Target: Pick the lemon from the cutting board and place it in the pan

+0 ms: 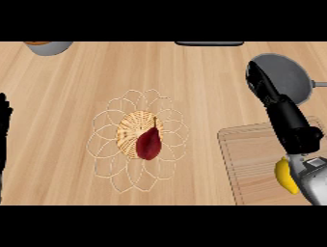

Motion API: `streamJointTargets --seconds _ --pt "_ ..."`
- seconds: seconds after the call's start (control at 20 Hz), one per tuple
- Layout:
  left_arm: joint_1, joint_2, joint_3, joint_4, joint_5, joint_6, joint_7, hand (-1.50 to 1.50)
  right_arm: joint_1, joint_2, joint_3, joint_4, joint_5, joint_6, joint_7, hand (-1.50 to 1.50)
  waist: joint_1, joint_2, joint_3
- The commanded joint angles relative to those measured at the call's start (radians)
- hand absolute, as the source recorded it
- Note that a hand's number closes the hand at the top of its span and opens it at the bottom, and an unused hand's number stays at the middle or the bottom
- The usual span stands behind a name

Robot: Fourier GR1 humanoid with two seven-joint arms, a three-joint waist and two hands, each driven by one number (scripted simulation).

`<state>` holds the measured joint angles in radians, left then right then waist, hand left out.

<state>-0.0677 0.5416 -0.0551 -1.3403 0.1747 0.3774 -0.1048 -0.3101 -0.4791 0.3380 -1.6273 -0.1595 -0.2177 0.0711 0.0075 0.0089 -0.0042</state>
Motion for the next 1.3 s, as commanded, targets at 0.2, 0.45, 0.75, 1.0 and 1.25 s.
streamJointTargets --seconds 0.2,0.45,0.75,1.0,1.25 --pt "-0.069 -0.002 -0.123 -0.116 0.026 -0.179 0.073 0.00 0.124 -0.116 -0.218 0.284 -0.149 0.062 0.085 -1.50 -0.036 0.005 0.010" --pt "-0.079 -0.069 -0.215 -0.155 0.041 -0.216 0.147 0.00 0.245 -0.265 -0.144 0.456 0.198 -0.126 0.047 1.50 -0.046 -0.001 0.009" --pt "-0.062 -0.084 -0.234 -0.250 0.004 -0.245 0.245 0.00 0.387 -0.152 -0.211 0.462 0.157 -0.154 -0.117 -1.50 -0.012 -0.010 0.005" --pt "-0.107 -0.092 -0.213 -0.242 0.016 -0.243 0.255 0.00 0.355 -0.320 -0.075 0.349 0.279 -0.020 0.184 -1.50 -0.006 -0.010 0.002" --pt "-0.115 -0.117 -0.229 -0.215 -0.006 -0.249 0.252 0.00 0.246 -0.421 -0.021 0.284 0.291 0.202 0.424 -1.50 0.002 -0.008 0.002"
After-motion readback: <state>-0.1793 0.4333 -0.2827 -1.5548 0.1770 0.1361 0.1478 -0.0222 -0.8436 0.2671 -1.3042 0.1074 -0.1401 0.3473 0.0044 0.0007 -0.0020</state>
